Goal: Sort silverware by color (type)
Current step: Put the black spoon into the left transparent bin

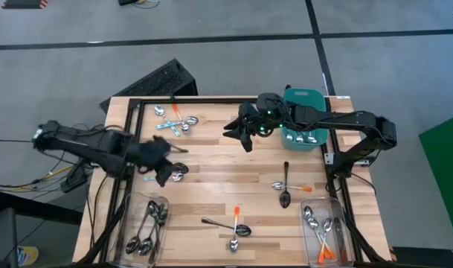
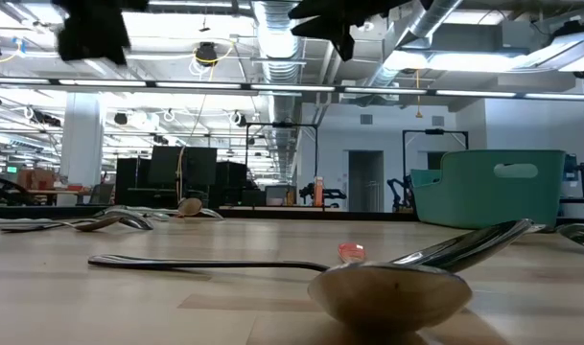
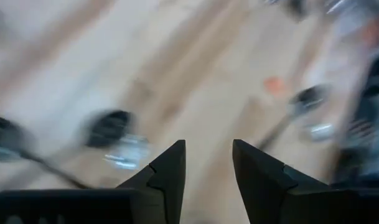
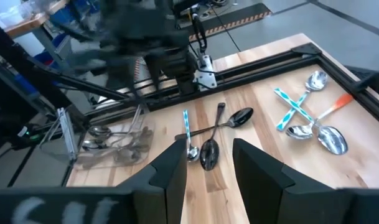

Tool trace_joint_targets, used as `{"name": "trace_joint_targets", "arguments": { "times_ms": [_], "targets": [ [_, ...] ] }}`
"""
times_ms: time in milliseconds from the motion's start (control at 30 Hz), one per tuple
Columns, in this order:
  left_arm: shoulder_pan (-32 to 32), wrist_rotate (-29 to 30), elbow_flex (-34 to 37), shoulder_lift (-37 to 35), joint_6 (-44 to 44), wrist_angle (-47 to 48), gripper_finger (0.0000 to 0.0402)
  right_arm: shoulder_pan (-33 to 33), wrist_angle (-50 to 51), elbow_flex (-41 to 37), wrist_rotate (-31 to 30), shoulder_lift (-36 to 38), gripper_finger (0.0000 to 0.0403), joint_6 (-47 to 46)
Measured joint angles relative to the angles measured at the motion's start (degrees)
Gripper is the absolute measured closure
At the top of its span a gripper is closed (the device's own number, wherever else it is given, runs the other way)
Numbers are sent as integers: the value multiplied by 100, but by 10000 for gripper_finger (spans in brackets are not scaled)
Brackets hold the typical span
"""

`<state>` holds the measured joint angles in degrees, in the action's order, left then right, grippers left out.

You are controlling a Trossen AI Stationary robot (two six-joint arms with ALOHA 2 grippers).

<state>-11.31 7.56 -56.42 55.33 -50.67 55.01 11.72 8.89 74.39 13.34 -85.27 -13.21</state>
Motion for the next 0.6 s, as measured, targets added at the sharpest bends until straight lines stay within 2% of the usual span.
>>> {"name": "trace_joint_targets", "arguments": {
  "times_ms": [167,333,467,600],
  "targets": [
    [1486,-341,359,235,2854,236,284,-82,-27,0,-8,0,248,-49],
    [2451,-700,832,690,5063,218,284,-82,28,0,-128,2,248,-172],
    [2845,-929,1341,1098,6167,205,284,-22,33,0,-241,2,248,-144],
    [2979,-1045,1436,1521,6405,106,284,49,-7,0,-502,2,248,-163]
  ]
}}
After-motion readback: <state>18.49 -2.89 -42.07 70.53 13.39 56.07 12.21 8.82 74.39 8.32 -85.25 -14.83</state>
